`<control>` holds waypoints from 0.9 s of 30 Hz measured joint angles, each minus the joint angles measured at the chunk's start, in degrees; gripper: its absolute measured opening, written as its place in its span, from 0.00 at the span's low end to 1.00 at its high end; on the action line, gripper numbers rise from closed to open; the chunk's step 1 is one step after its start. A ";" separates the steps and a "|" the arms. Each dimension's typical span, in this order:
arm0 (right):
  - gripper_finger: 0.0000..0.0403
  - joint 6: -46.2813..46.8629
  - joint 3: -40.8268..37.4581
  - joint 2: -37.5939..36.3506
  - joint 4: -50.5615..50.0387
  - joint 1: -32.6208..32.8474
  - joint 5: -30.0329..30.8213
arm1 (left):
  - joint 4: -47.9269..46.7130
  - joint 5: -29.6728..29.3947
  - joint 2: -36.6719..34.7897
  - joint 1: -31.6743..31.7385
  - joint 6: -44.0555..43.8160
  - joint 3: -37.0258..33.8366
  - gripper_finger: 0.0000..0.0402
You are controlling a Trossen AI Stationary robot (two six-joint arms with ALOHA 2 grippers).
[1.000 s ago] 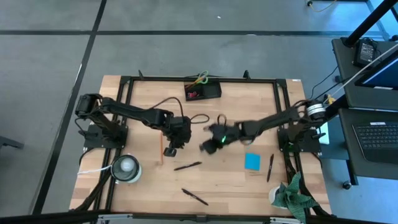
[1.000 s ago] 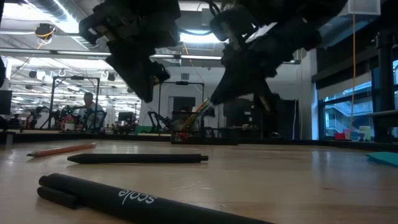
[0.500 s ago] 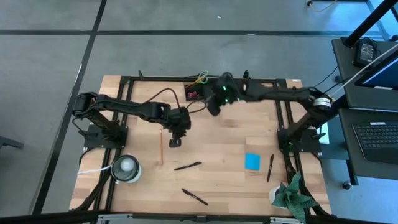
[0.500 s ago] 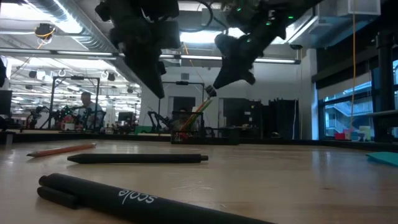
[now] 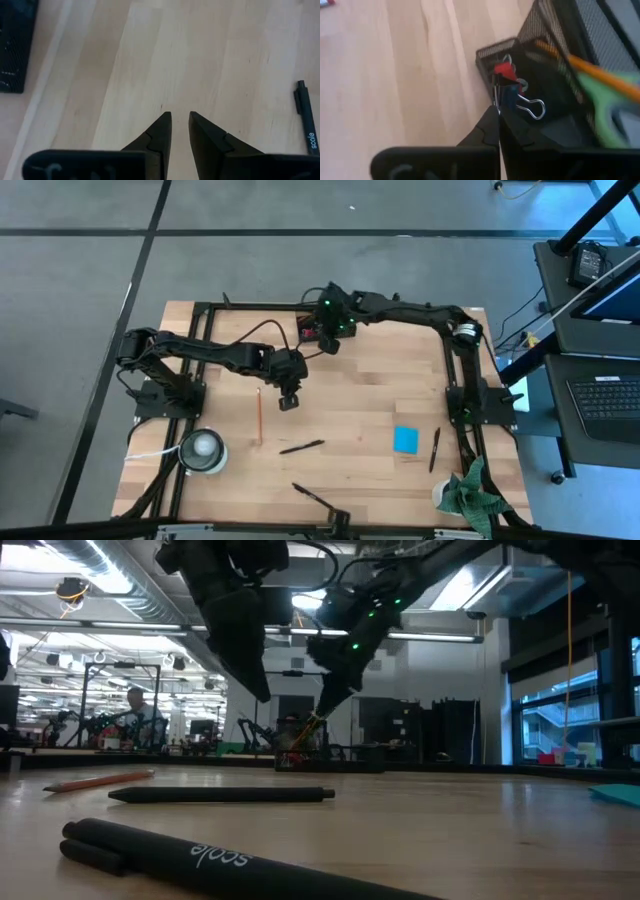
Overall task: Pick and place office supplies into organizer
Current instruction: Put the black binder clip into the desk organizer
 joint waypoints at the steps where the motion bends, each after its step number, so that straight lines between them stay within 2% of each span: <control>1: 0.00 -0.62 1.34 1.17 0.06 0.00 0.63 | -0.13 0.00 0.00 0.00 -0.52 0.00 0.15; 7: 0.00 -3.56 7.70 6.94 -4.13 -0.55 2.78 | -0.45 -0.11 0.00 0.00 -2.30 0.00 0.15; 11: 0.01 -5.02 9.03 9.65 -5.68 -1.07 3.59 | -0.46 -0.45 0.00 0.00 -2.85 0.00 0.15; 27: 0.03 -6.13 9.20 10.16 -5.53 -1.44 4.62 | -0.44 -1.49 0.02 -0.07 -3.77 0.00 0.15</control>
